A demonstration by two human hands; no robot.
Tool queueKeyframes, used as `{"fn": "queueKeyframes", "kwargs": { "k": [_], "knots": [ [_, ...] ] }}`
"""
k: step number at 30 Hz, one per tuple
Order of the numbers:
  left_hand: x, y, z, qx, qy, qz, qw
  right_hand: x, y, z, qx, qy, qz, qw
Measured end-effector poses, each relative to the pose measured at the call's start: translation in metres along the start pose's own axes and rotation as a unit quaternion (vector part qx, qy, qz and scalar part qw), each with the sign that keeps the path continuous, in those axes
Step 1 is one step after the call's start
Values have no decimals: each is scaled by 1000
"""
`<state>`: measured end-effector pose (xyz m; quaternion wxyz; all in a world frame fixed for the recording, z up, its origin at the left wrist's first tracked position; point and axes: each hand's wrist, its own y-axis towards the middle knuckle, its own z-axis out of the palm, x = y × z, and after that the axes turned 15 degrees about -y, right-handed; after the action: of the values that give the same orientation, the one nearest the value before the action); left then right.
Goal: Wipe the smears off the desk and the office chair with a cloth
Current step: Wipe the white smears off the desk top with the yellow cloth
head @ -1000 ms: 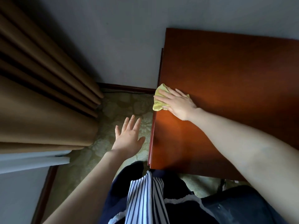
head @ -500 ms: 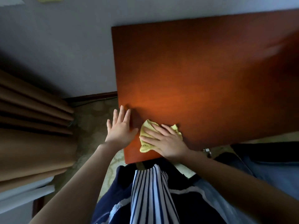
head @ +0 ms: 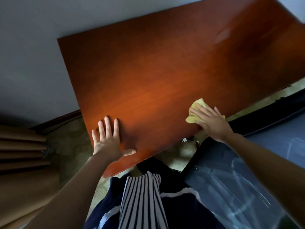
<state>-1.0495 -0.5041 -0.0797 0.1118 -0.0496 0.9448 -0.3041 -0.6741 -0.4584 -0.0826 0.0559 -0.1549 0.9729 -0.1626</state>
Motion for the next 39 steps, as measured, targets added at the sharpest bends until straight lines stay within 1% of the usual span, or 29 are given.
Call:
{"fn": "queueKeyframes", "kwargs": {
  "k": [3,5,8,10,11,14,19,22,26,27,29,30,31,33,39],
  "knots": [
    [-1,0,-1,-4,14,0,1000,-27,21,-3,4,50,116,992],
    [-1,-1,-3,-4,25,-1,1000,-30,35,-6,6,83,183,980],
    [-3,-3,-8,3,46,-2,999,-8,47,-5,-3,96,266,959],
    [-5,-5,-11,3,65,-4,998,17,48,-4,-15,97,291,952],
    [-6,-6,-13,2,73,-5,997,31,47,-4,-25,93,281,955],
    [-10,-10,-19,6,91,-7,996,75,37,-5,-50,65,213,974],
    [-12,-9,-37,38,146,9,988,139,16,-2,-63,25,73,995],
    [-13,-4,-49,45,176,19,983,162,3,3,-67,-1,-18,998],
    [-20,3,-55,9,148,19,989,160,-13,8,-108,-60,-152,981],
    [-20,4,-54,1,142,21,990,151,-14,9,-106,-76,-198,972],
    [-18,8,-51,2,142,34,989,128,-10,10,-78,-81,-285,952],
    [-15,10,-50,9,145,39,989,116,-6,9,-61,-73,-307,947],
    [-13,13,-49,16,146,41,988,104,-3,7,-58,-64,-310,947],
    [-7,18,-50,26,144,40,988,82,3,3,-62,-43,-287,955],
    [9,27,-54,37,105,39,993,28,52,-17,-75,-15,-163,984]
  ]
}}
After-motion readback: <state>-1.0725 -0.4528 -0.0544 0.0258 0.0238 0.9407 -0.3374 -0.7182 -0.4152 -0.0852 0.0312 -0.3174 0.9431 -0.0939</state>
